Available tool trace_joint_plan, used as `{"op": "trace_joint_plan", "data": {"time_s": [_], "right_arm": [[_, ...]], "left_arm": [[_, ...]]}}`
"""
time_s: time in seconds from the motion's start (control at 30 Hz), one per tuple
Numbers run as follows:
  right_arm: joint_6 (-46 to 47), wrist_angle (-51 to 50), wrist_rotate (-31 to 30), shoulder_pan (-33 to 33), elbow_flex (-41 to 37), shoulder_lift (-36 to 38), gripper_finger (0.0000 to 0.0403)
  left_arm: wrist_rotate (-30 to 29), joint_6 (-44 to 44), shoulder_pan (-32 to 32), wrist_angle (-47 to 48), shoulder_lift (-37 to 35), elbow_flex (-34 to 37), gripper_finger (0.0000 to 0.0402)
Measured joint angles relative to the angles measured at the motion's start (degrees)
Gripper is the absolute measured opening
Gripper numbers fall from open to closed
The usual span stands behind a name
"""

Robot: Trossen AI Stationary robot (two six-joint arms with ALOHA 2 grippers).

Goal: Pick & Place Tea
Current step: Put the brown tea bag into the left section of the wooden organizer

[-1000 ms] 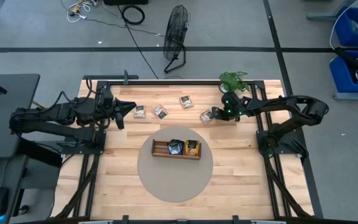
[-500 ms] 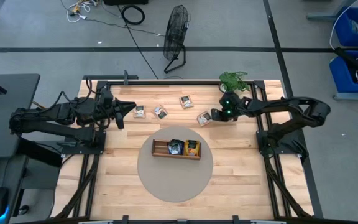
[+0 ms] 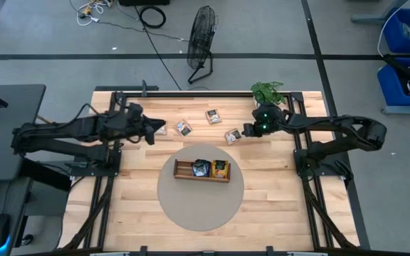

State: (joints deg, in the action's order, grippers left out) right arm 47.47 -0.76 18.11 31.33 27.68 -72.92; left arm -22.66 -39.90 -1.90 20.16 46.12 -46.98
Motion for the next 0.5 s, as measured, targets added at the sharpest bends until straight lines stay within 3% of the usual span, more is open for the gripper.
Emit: {"op": "trace_joint_plan", "data": {"time_s": [0.13, 0.33, 0.5], "right_arm": [[-1.9, 5.5, -0.7, -1.8, 0.1, -0.1, 0.0054], [-3.1, 3.5, -6.9, -2.2, 1.7, -2.0, 0.0167], [-14.5, -0.5, -8.3, -4.1, 7.8, -8.0, 0.0245]], "left_arm": [[0.1, -0.2, -0.2, -0.9, 2.3, 0.0, 0.0046], [0.1, 0.0, -0.2, -2.4, 2.1, 0.0, 0.0046], [0.1, 0.4, -0.2, -2.6, 2.1, 0.0, 0.0046]]}}
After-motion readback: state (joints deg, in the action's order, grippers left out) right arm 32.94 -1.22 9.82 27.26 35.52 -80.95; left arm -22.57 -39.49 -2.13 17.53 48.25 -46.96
